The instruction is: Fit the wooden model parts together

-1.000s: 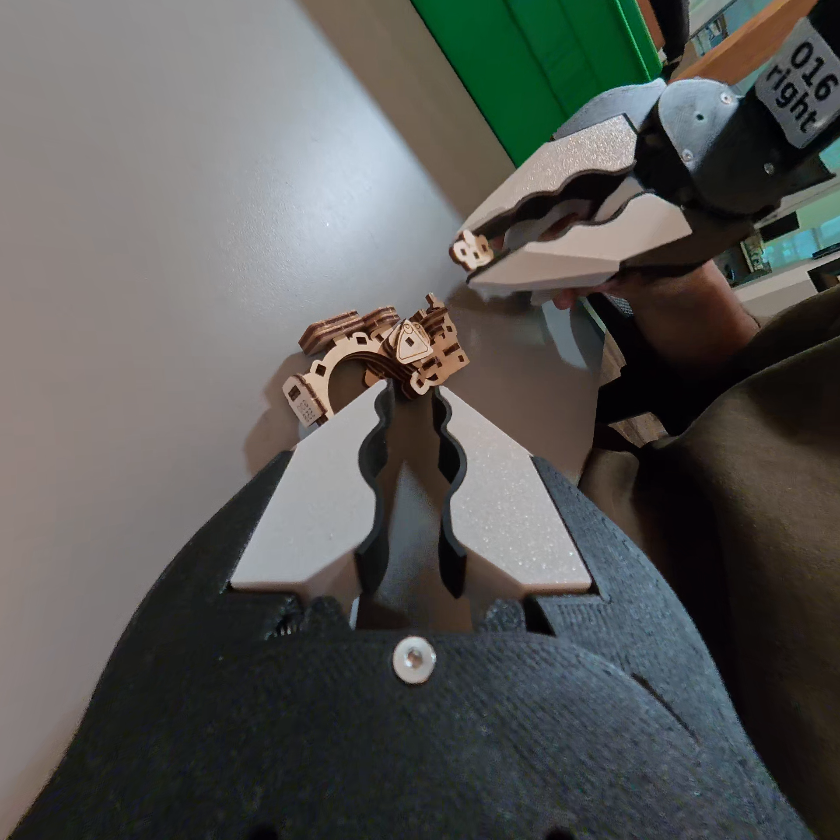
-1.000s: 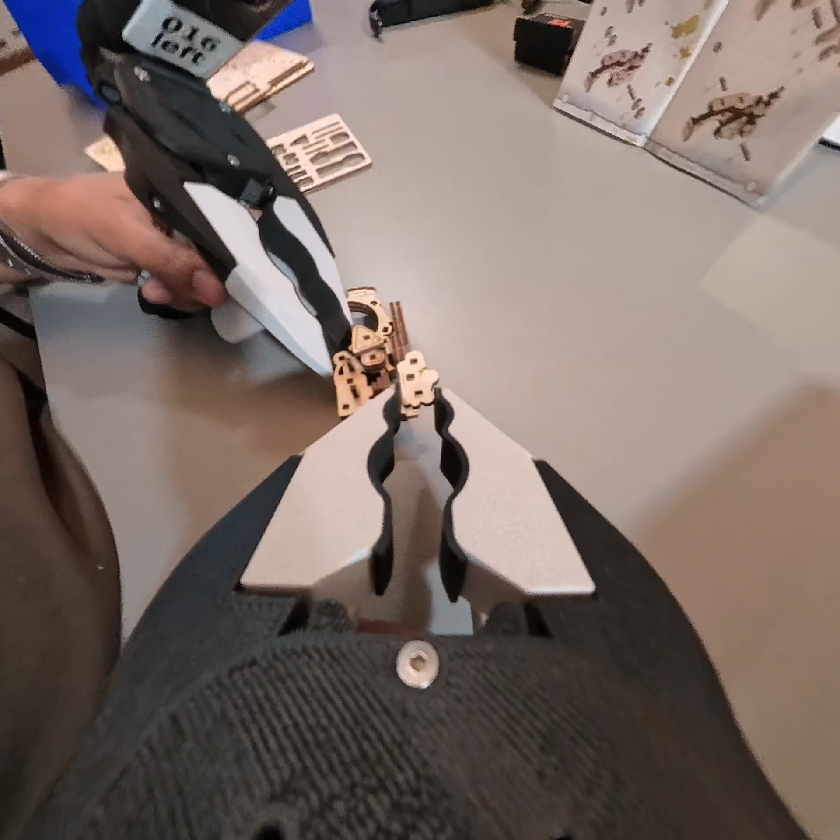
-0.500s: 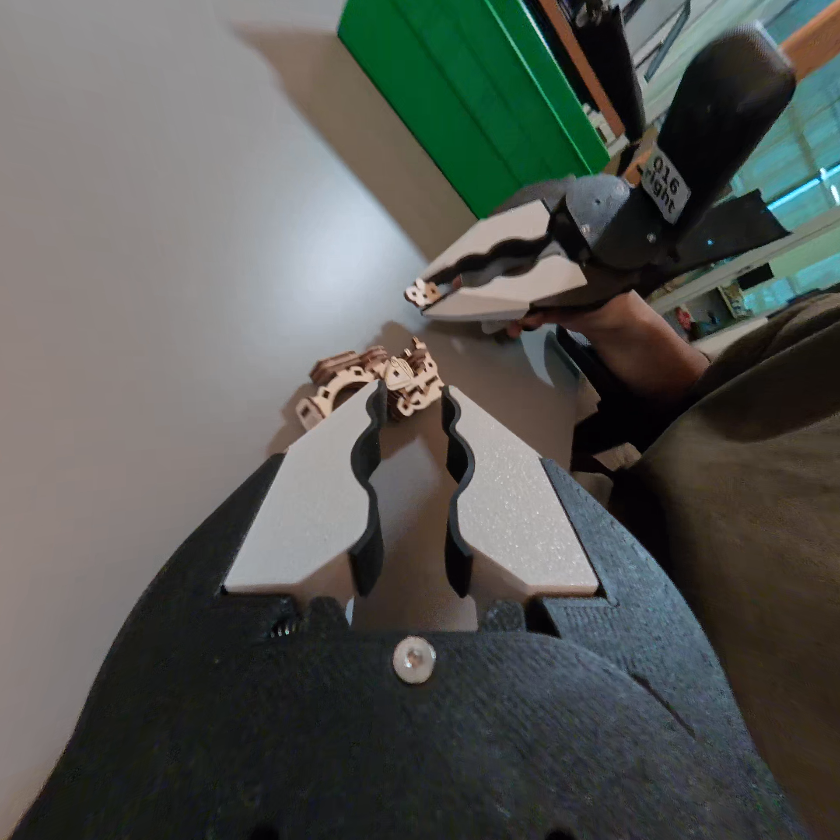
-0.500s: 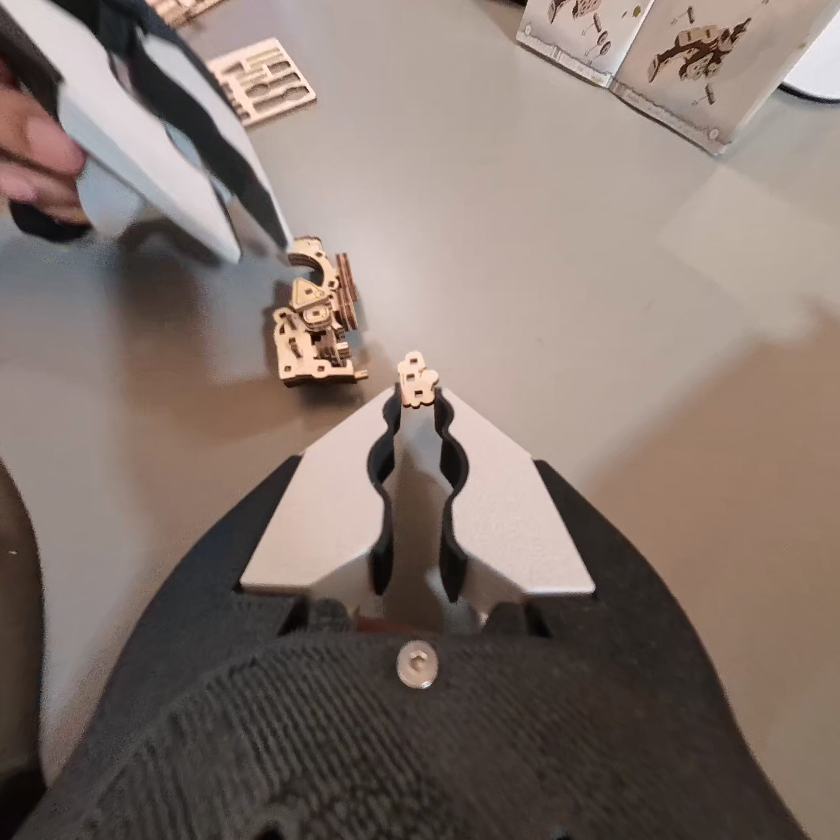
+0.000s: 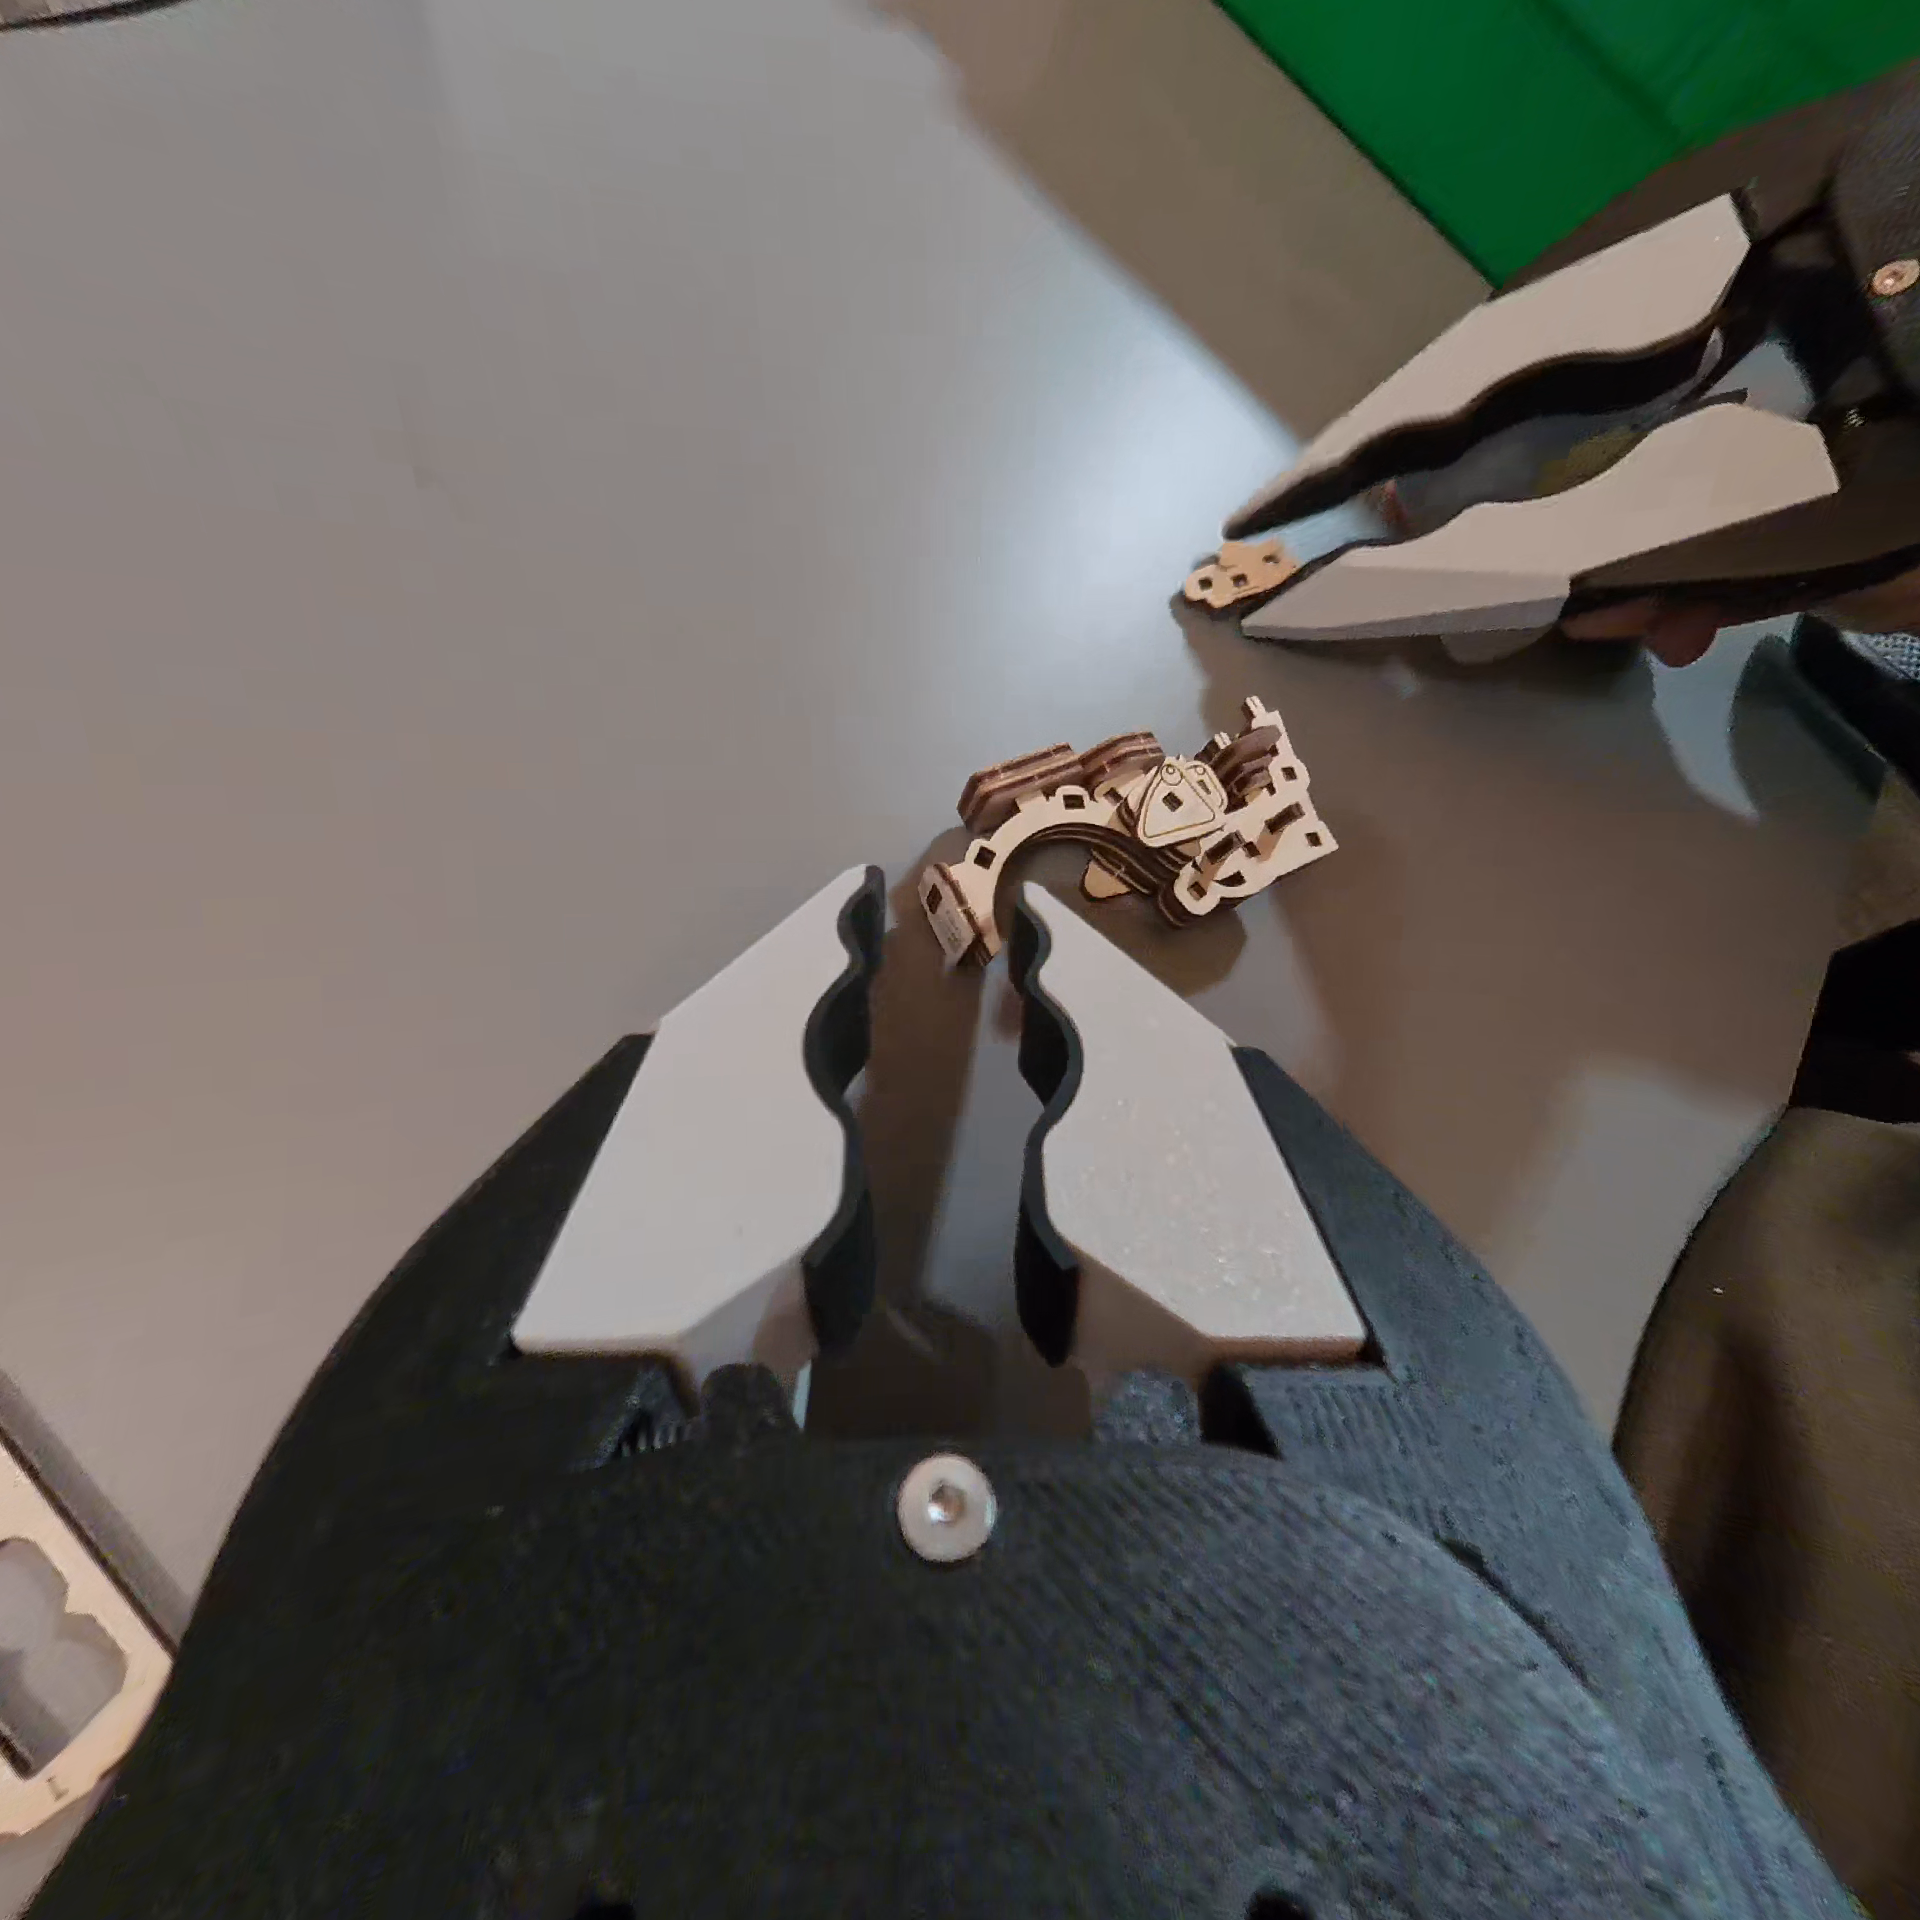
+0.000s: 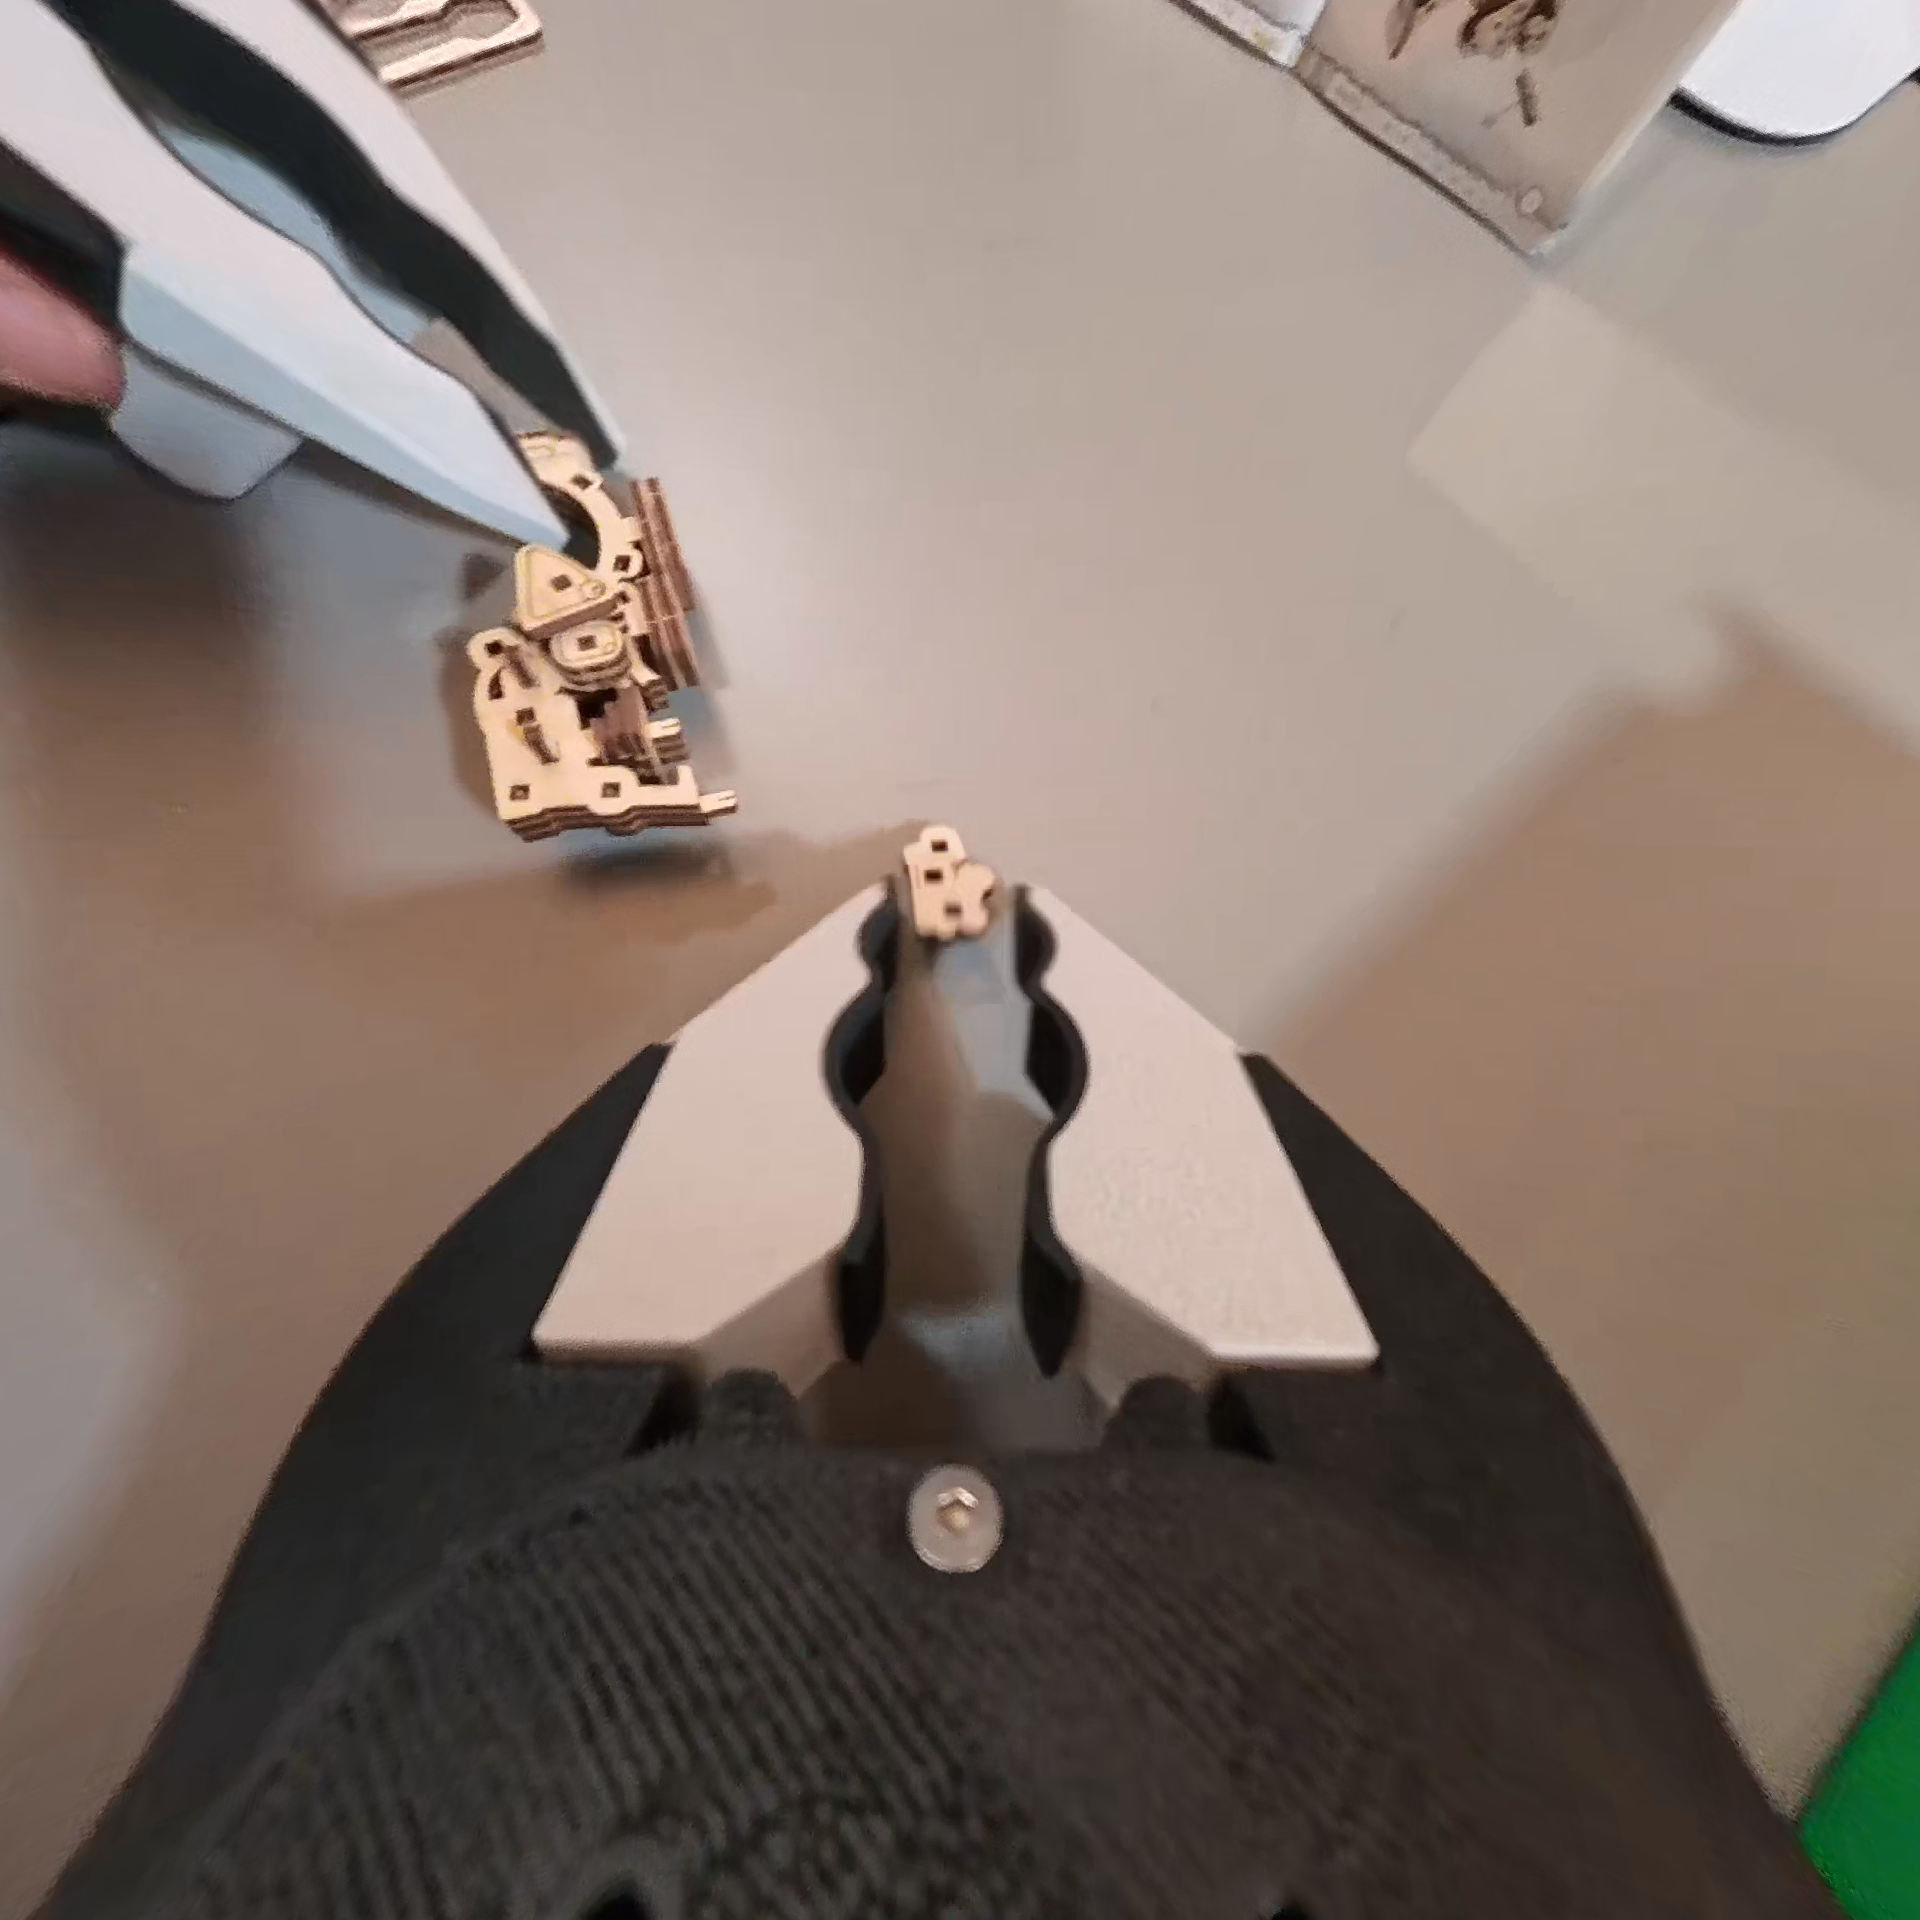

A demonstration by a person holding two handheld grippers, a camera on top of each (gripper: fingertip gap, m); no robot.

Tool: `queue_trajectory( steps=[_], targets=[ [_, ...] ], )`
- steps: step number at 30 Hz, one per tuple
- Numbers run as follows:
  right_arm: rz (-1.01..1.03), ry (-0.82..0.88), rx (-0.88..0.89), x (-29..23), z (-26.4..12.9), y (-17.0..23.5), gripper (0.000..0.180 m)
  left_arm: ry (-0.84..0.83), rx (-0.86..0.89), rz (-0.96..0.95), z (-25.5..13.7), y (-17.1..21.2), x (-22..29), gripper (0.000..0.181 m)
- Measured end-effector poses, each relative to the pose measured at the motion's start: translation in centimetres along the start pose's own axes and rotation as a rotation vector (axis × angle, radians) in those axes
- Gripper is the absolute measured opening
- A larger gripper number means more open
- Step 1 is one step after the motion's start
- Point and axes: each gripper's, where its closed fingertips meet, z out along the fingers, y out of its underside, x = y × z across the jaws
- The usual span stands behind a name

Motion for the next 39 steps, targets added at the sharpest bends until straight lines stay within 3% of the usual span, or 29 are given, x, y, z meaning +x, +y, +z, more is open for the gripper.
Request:
queue_trajectory(
  steps=[2,6,10,17,21,27,30,33,36,39],
  targets=[
    [0.010,0.040,0.019,0.5,0.0,-0.3,0.048,0.004,-0.008,-0.003,0.1,0.1,0.1,0.013],
    [0.028,0.068,0.067,0.9,-0.3,-1.3,0.064,0.011,0.004,-0.023,0.0,0.0,-0.1,0.011],
    [0.076,-0.004,0.146,-0.5,-0.9,-2.8,0.056,0.009,0.049,-0.026,-0.5,-0.6,-0.2,0.010],
    [0.325,-0.294,0.193,-4.5,-1.1,-4.2,0.044,-0.004,0.255,0.031,-3.1,-4.0,0.0,0.010],
    [0.584,-0.445,0.321,-3.6,-2.9,-6.1,0.037,-0.040,0.369,0.072,-4.7,-5.6,0.1,0.010],
    [1.047,-0.851,0.403,-5.2,-4.3,-8.0,0.028,-0.071,0.486,0.144,-6.2,-7.0,1.1,0.010],
    [1.057,-0.887,0.396,-6.0,-4.2,-8.3,0.024,-0.071,0.498,0.151,-6.3,-7.2,1.5,0.010],
    [1.031,-0.865,0.412,-6.0,-4.3,-8.4,0.008,-0.061,0.500,0.148,-6.2,-7.2,1.9,0.010],
    [1.026,-0.871,0.432,-5.7,-4.6,-8.5,0.007,-0.063,0.499,0.130,-6.1,-7.1,1.8,0.013],
    [1.014,-0.846,0.484,-4.7,-4.9,-8.8,0.007,-0.077,0.524,0.050,-6.2,-7.4,0.9,0.047]
  ],
)
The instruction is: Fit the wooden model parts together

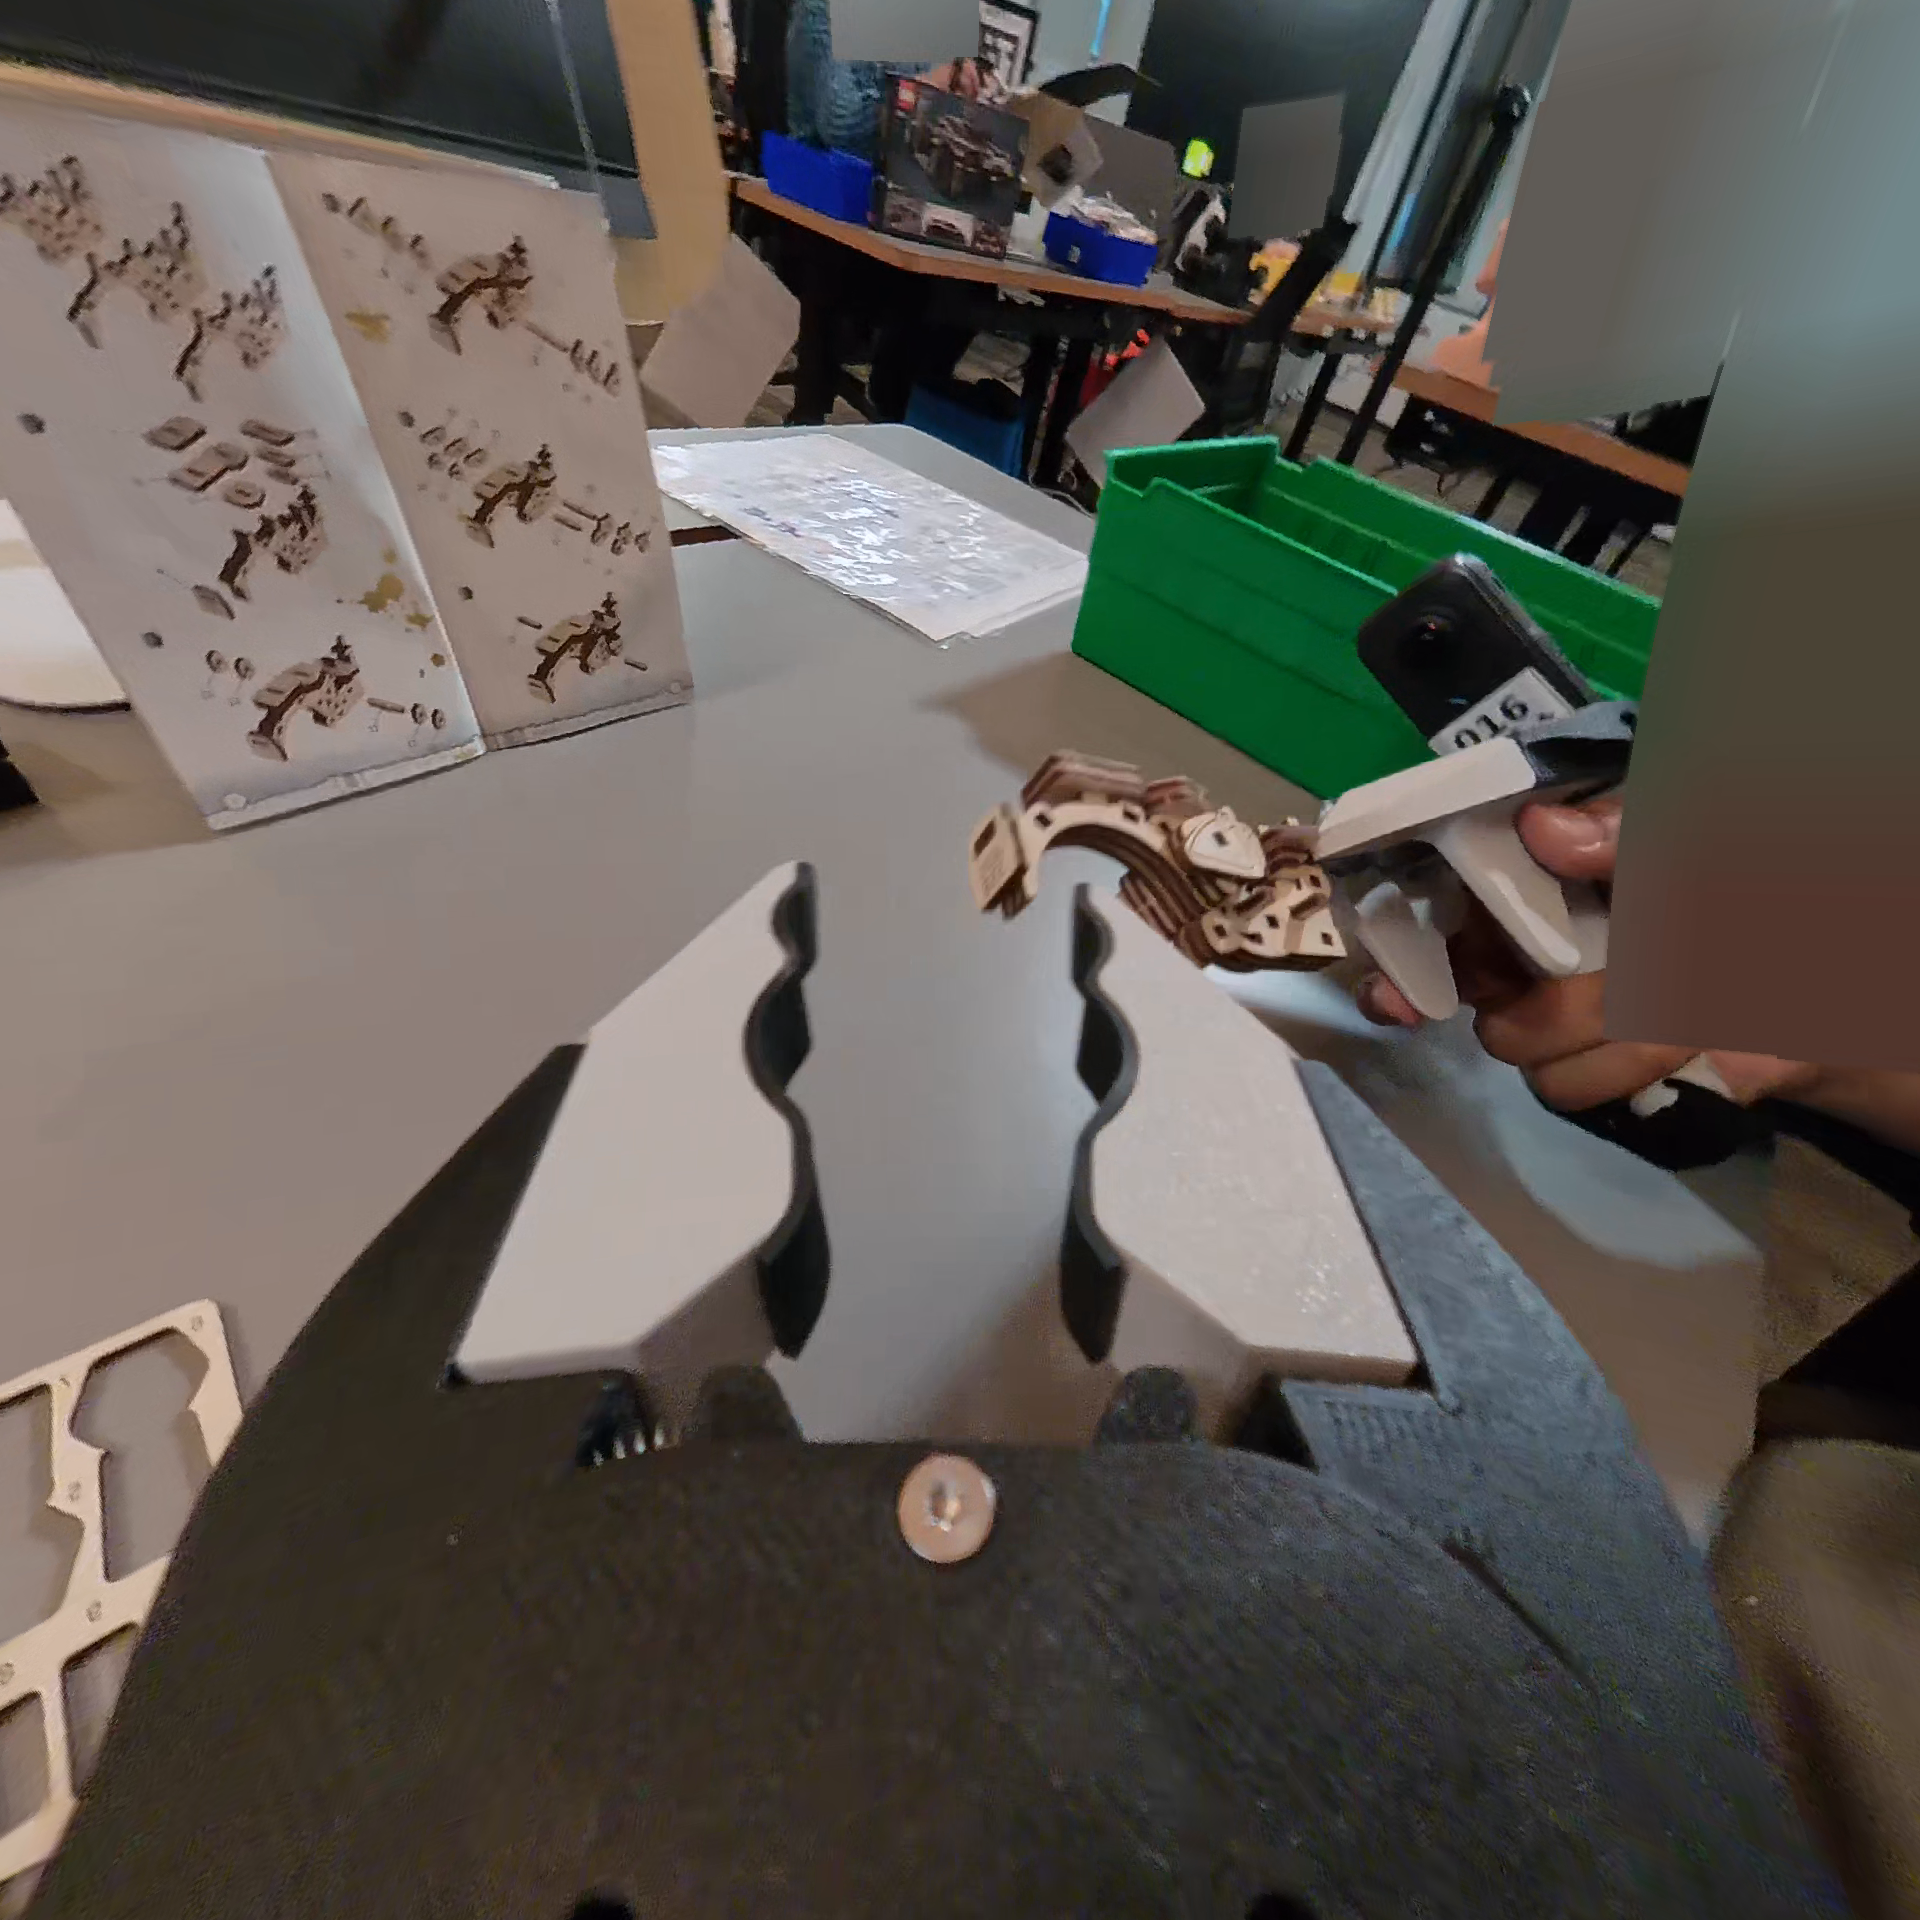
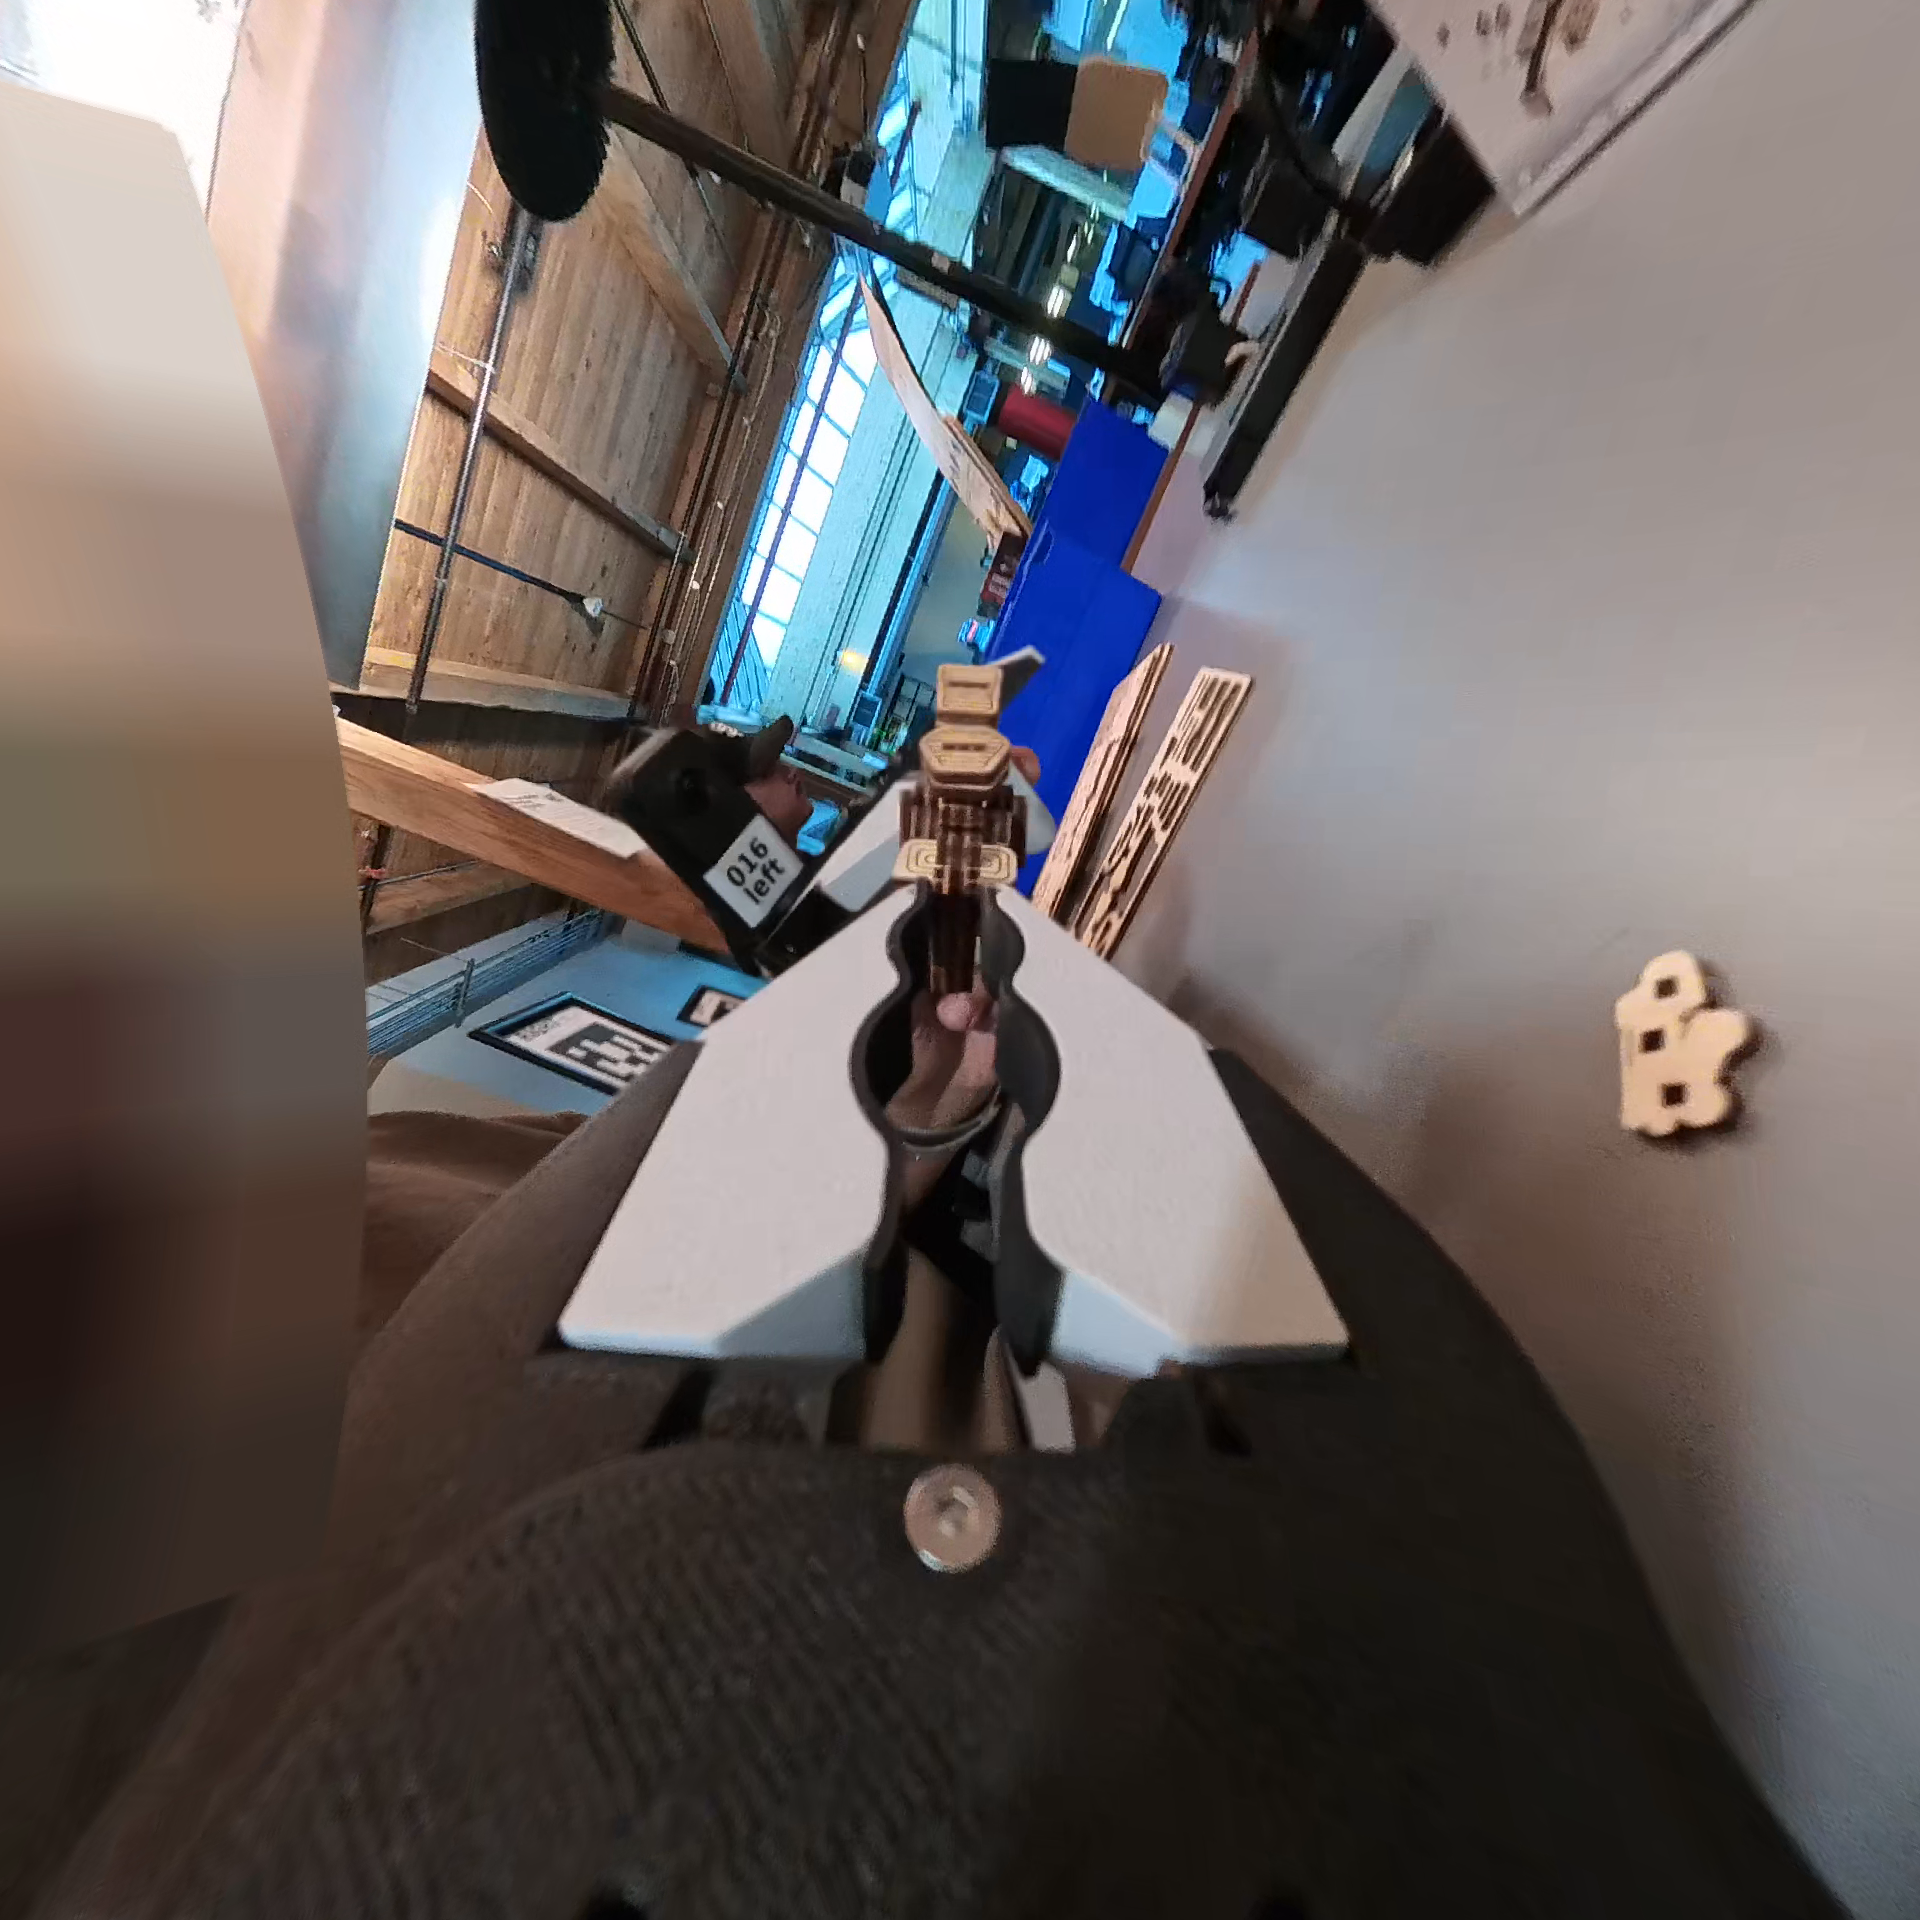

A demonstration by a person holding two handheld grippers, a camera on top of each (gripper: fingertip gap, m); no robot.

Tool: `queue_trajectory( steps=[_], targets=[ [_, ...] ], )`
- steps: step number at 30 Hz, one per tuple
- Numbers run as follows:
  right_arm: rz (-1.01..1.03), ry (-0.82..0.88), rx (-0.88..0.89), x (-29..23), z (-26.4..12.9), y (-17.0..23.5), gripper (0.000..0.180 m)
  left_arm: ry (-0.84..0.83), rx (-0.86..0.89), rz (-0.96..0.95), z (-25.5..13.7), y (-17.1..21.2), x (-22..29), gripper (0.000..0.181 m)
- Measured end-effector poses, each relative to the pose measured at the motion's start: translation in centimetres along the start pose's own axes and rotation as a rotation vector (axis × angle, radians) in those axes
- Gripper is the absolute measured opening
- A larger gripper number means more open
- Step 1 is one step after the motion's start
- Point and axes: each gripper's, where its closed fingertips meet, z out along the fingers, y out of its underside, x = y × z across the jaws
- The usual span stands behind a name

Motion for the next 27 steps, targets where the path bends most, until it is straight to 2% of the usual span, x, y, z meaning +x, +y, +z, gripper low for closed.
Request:
queue_trajectory(
  steps=[2,4,8,11,15,18,23,27],
  targets=[
    [-0.035,0.001,0.041,-0.2,-0.6,-1.0,0.007,0.000,0.006,-0.091,0.1,0.1,-0.6,0.068],
    [-0.062,0.004,0.060,-0.2,-1.0,-1.7,0.007,0.073,-0.017,-0.221,0.3,0.7,-0.3,0.072],
    [-0.074,-0.025,0.056,-0.6,-1.0,-1.8,0.007,0.510,-0.122,-0.535,0.1,1.8,4.9,0.022],
    [-0.053,-0.069,0.051,-1.2,-0.5,-1.3,0.007,0.660,-0.105,-0.742,-0.1,1.3,6.6,0.023],
    [-0.036,-0.097,0.048,-1.6,0.3,-0.7,0.007,0.728,-0.067,-0.861,-0.2,0.8,7.1,0.025],
    [-0.052,-0.084,0.037,-1.5,0.6,-0.4,0.008,0.739,-0.038,-0.859,-0.5,0.3,7.0,0.025],
    [-0.050,-0.080,0.025,-1.2,0.5,-0.3,0.007,0.716,-0.006,-0.858,-0.6,0.1,6.1,0.012],
    [-0.067,-0.060,-0.001,-1.0,0.6,0.0,0.008,0.708,-0.012,-0.872,-0.5,0.3,5.8,0.012]
  ],
)
